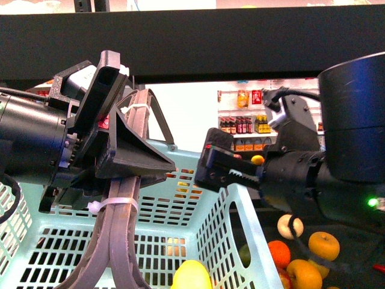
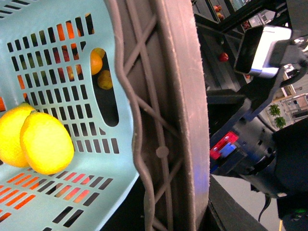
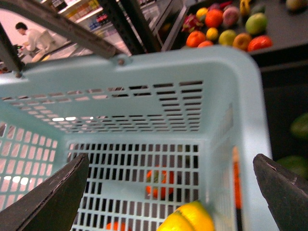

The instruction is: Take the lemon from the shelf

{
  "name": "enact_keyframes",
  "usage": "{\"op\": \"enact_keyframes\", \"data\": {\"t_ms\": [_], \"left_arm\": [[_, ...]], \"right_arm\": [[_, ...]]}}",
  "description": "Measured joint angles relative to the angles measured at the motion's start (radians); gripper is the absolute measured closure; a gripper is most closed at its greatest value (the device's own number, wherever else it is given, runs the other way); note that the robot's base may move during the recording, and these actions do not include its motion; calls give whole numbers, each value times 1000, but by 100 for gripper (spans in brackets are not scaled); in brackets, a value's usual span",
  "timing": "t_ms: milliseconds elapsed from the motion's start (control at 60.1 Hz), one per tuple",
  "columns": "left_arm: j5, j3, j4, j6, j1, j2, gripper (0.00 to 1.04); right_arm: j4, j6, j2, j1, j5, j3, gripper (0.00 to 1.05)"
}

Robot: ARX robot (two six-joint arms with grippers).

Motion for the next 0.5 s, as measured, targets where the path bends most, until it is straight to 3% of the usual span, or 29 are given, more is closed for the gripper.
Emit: {"op": "enact_keyframes", "data": {"t_ms": [316, 499], "left_arm": [[1, 0, 0, 0, 0, 0, 90], [2, 0, 0, 1, 0, 0, 90]], "right_arm": [[-38, -225, -399, -177, 72, -98, 2], [-242, -326, -751, -277, 65, -267, 2]]}}
